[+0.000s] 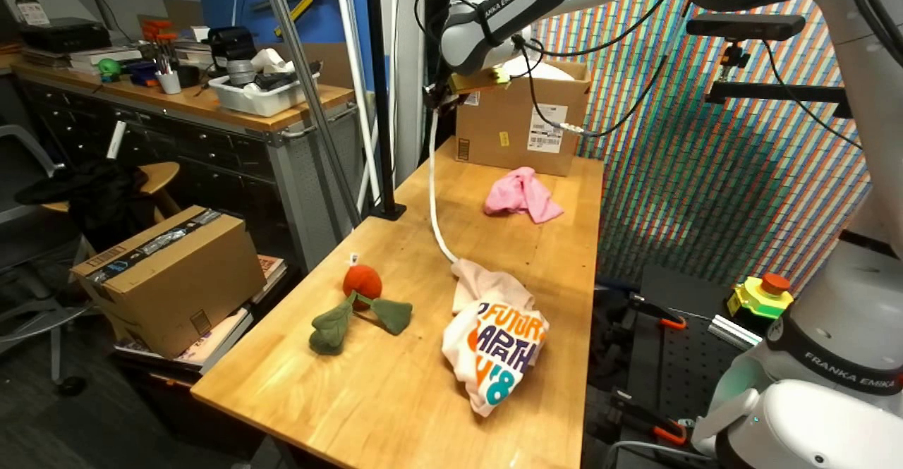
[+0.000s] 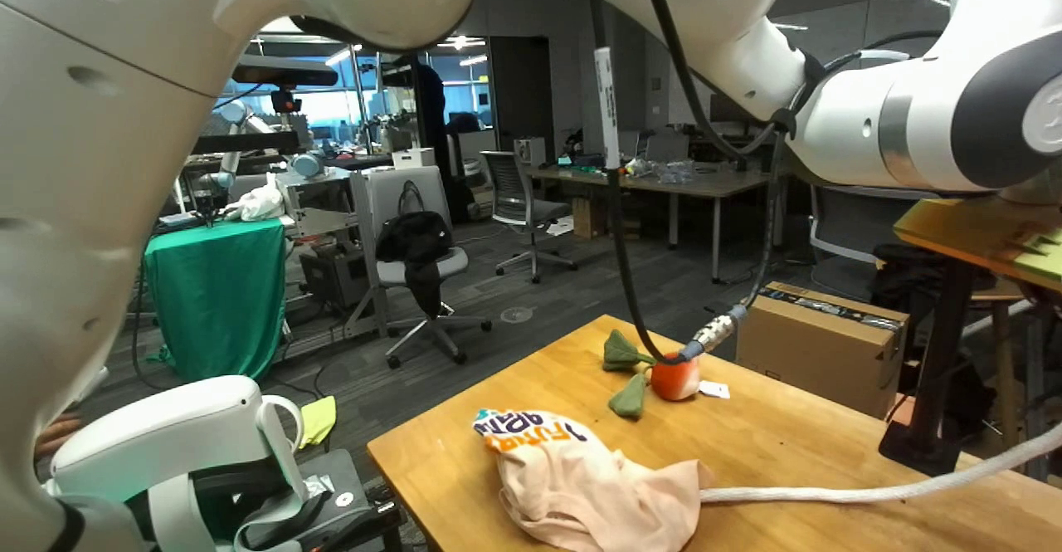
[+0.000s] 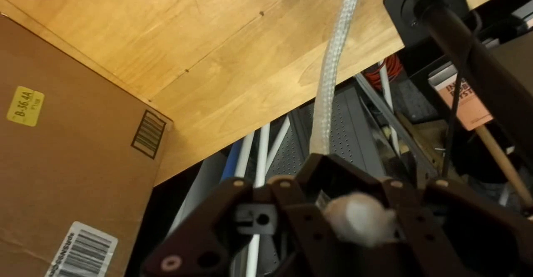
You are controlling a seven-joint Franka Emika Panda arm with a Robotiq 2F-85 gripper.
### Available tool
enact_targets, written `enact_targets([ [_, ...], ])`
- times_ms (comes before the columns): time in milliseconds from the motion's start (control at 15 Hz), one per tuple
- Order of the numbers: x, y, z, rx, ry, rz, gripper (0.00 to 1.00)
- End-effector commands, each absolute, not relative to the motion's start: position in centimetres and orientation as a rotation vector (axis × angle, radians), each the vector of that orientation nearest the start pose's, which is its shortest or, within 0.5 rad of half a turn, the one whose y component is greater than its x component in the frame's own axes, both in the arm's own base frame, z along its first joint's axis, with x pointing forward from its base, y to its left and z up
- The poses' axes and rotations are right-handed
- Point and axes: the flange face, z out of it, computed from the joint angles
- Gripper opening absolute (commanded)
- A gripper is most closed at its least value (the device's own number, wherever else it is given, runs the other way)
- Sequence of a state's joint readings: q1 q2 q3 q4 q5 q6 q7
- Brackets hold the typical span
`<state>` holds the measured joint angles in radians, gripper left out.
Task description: Separate the things on the heap
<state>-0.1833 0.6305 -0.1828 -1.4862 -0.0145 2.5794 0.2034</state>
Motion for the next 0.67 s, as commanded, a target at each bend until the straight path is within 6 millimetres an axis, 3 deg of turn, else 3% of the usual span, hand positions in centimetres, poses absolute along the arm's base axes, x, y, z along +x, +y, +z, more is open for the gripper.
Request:
enact_targets([
  [0,72.2,-25.4,37.8,-3.063,0.9,-0.863,0.03],
  [600,73.0,-25.5,39.2,-3.019,0.991,-0.974,0.03],
])
